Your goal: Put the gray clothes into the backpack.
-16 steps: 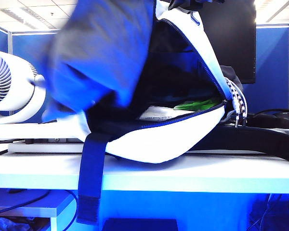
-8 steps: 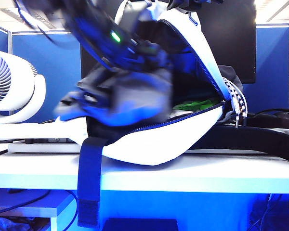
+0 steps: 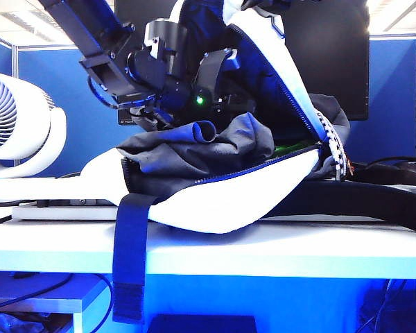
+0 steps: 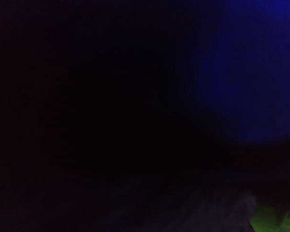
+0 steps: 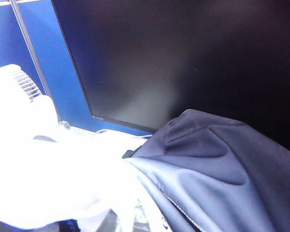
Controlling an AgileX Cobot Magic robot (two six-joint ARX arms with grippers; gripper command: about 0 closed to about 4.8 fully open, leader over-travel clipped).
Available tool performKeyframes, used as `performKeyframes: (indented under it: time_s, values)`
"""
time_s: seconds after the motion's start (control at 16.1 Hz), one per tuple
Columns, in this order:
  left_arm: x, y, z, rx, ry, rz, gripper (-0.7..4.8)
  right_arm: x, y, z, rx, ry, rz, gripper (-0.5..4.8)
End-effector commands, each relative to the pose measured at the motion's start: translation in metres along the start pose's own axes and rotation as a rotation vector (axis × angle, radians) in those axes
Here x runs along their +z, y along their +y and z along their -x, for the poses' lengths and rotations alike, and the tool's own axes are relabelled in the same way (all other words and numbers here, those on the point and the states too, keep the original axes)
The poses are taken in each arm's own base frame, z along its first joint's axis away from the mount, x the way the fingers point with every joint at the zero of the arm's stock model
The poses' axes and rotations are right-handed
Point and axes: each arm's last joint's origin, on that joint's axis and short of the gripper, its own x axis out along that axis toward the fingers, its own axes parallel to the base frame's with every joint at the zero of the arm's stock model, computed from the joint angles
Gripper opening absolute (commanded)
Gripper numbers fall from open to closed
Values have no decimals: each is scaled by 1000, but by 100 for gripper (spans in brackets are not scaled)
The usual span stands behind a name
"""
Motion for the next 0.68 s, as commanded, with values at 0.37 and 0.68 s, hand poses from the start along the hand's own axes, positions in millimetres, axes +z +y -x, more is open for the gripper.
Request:
performKeyframes:
  time_s: [0.37, 0.68]
  values:
    - [18, 10, 9, 167, 28, -61, 479, 15, 5, 6, 85, -64, 0, -1]
    - [66, 8, 42, 77, 78, -49, 479, 12, 1, 2, -13, -68, -7, -1]
